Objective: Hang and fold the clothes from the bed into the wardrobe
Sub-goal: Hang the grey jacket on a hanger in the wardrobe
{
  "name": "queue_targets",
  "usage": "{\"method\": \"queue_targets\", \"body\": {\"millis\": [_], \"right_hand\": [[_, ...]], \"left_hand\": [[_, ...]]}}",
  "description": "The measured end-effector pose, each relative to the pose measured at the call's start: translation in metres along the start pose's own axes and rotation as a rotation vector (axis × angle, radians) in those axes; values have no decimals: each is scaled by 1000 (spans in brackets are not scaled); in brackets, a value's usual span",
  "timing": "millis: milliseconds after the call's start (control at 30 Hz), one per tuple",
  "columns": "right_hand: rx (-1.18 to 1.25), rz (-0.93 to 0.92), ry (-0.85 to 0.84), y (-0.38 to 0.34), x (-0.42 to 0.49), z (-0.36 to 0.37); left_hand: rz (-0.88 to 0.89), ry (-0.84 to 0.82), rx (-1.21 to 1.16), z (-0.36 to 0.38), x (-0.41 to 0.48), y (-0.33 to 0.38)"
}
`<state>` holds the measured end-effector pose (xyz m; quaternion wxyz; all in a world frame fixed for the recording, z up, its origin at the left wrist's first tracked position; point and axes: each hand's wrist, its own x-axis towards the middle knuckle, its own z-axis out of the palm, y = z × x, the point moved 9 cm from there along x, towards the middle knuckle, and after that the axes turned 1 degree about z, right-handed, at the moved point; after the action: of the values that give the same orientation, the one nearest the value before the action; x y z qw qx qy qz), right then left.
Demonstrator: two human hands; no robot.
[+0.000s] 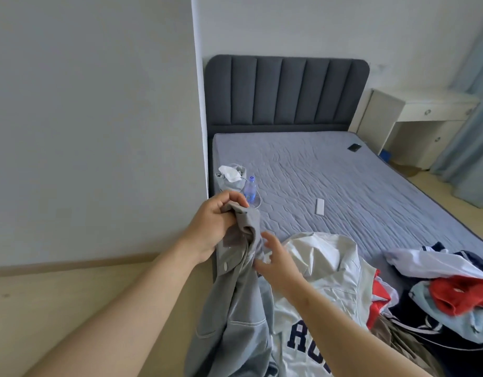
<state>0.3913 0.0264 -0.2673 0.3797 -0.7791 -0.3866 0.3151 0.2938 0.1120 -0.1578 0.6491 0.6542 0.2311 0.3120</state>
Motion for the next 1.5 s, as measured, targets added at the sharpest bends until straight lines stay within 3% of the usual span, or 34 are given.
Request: {"method": "queue_targets", "body": {"millis": [100, 233, 267, 333, 400, 433, 500, 600, 700, 800, 967, 1133, 1333, 1400, 1500], "right_hand": [[33, -13, -121, -9, 3, 15], [152, 3, -24, -12, 4, 6], [192, 1, 7, -12, 4, 2], [240, -21, 66, -15, 5, -5], [274, -47, 94, -22, 4, -10], [285, -69, 101, -27, 4, -12], [269, -128, 93, -39, 2, -12], [192, -219, 43, -54, -3, -3], [100, -326, 17, -67, -12, 0], [-3, -376, 37, -69, -17, -5], [-35, -272, 66, -52, -20, -5], [-162, -180, 53, -34, -21, 1], [25, -292, 159, -81, -13, -22], [90, -345, 143, -104, -8, -16], [94, -439, 81, -141, -3, 5]], "left_hand": [[-16, 32, -109, -12, -2, 8], [-50, 133, -75, -36, -9, 5], [-49, 184, 64, -47, -10, 4], [-76, 245, 660, -71, -13, 5], [-202, 189, 1245, -84, -20, -1], [-250, 130, 1328, -85, -24, -7], [-242, -16, 1186, -71, -26, -24], [-64, -152, 910, -30, -24, -26], [-56, -223, 861, -13, -22, -35], [-43, -116, 902, -23, -21, -32], [74, 108, 926, -35, -22, -9], [138, 176, 998, -41, -23, 16], [-49, -97, 1388, -62, -30, 26], [-149, -140, 1291, -76, -41, 31], [-184, -36, 1077, -105, -59, 56]]}}
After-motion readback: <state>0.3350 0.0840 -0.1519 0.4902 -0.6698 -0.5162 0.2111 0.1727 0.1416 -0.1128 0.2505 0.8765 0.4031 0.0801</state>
